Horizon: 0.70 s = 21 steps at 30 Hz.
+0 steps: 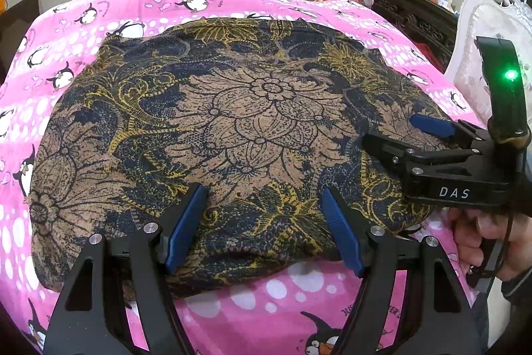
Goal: Fold small clothes
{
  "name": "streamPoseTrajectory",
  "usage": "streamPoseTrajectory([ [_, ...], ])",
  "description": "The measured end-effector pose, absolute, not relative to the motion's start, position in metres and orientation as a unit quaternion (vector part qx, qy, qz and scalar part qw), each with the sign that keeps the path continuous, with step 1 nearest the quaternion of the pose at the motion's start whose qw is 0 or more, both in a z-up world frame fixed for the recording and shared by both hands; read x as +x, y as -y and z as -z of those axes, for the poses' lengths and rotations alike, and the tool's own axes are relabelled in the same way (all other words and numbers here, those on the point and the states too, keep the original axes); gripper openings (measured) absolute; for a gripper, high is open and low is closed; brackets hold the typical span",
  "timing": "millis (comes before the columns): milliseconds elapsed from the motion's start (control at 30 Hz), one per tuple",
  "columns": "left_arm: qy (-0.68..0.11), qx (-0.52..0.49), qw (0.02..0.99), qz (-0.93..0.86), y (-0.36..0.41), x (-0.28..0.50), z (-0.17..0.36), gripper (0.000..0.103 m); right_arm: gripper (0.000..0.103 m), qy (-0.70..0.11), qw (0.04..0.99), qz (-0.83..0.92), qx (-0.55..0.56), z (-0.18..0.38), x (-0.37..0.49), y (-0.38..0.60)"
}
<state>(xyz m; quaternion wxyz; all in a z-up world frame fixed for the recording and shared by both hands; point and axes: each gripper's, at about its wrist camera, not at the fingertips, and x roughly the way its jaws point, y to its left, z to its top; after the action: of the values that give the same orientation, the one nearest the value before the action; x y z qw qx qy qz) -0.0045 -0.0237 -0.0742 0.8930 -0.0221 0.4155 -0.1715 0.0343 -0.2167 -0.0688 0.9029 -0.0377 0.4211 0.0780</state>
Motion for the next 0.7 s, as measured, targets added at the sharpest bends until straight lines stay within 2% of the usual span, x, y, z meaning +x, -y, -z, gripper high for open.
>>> streamPoseTrajectory([
  [167, -0.428, -0.044, 0.887, 0.165, 0.015, -0.018, 0.055, 0.073, 0.102, -0.42, 0.903, -0.08, -0.034, 0.069, 0.033, 0.218],
  [300, -0.384, -0.127, 0.896, 0.182, -0.035, -0.064, 0.031, 0.073, 0.102, -0.42, 0.903, -0.08, -0.034, 0.069, 0.031, 0.218],
  [400, -0.437, -0.254, 0.85, 0.147, -0.088, -0.066, 0.06, 0.073, 0.102, -0.42, 0.903, -0.079, -0.034, 0.07, 0.031, 0.219],
  [467, -0.458, -0.347, 0.807, 0.137, -0.115, -0.062, 0.087, 0.067, 0.102, -0.42, 0.904, -0.08, -0.033, 0.07, 0.031, 0.219],
  [700, -0.455, -0.436, 0.765, 0.131, -0.128, -0.021, 0.098, 0.067, 0.103, -0.418, 0.904, -0.084, -0.03, 0.068, 0.032, 0.22],
])
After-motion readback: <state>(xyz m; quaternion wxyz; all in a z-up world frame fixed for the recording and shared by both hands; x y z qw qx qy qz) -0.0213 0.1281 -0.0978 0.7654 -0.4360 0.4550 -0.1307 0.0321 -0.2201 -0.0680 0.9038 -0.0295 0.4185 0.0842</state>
